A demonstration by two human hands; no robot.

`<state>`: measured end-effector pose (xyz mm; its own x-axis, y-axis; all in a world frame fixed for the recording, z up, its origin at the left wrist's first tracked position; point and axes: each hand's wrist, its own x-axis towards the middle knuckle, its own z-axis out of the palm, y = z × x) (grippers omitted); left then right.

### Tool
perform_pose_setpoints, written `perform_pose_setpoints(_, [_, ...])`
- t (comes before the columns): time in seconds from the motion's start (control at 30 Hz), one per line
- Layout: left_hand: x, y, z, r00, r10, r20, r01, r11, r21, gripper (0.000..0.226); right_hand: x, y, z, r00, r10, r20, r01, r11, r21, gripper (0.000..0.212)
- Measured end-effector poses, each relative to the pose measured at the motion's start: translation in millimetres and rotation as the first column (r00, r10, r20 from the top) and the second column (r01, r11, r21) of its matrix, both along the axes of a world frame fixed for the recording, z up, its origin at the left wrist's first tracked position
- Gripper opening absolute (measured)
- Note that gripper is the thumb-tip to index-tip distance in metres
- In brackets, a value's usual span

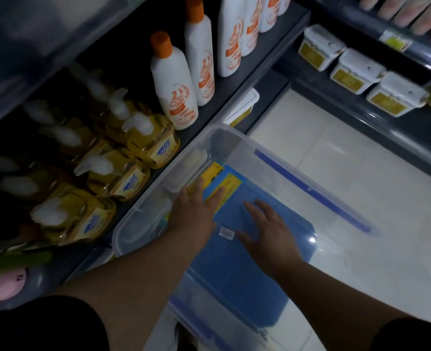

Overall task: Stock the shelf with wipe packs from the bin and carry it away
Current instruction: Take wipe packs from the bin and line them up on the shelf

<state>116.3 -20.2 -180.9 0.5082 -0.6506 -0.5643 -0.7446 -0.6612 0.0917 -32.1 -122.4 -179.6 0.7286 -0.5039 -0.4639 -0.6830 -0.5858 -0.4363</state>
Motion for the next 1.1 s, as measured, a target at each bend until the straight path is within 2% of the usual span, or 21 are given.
perform_pose_setpoints(0.17, [-1.4, 5.1, 17.6, 0.997, 0.039, 0.066, -0.031, 0.991, -0.129, 0.059, 6.1, 3.2, 8.6, 1.000, 0.007, 0.014, -0.007, 1.000, 0.014, 0.069])
perform_pose_setpoints(0.27, [7.2, 16.0, 35.9, 0.990, 0.131, 0.052, -0.120, 0.976, -0.181, 0.059, 17.0, 6.9, 18.6, 0.999, 0.027, 0.038, -0.028, 0.999, 0.029, 0.067])
perform_pose_setpoints(0.4, [6.0, 32.4, 54.2, 0.988, 0.107, 0.112, -0.084, 0.978, -0.191, 0.060, 35.9, 13.6, 28.0, 0.996, 0.083, 0.043, -0.085, 0.995, 0.055, 0.066])
perform_pose_setpoints(0.53, [1.9, 48.9, 52.7, 0.986, 0.159, 0.053, -0.133, 0.936, -0.325, 0.060, 52.9, 22.3, 19.2, 0.992, 0.122, 0.022, -0.123, 0.989, 0.083, 0.065])
perform_pose_setpoints(0.67, [2.2, 52.8, 45.7, 0.975, 0.221, -0.003, -0.207, 0.910, -0.358, 0.061, 64.3, 34.8, 2.9, 0.998, 0.063, 0.000, -0.062, 0.993, 0.103, 0.066])
perform_pose_setpoints(0.9, [2.6, 49.7, 38.8, 0.965, 0.253, -0.074, -0.262, 0.900, -0.349, 0.063, 73.2, 38.6, -11.6, 1.000, 0.024, 0.012, -0.024, 0.999, -0.041, 0.066])
perform_pose_setpoints(1.1, [2.0, 47.5, 51.7, 0.954, 0.277, -0.115, -0.299, 0.887, -0.350, 0.067, 65.9, 38.4, -1.4, 0.990, -0.114, 0.085, 0.098, 0.981, 0.168, 0.065])
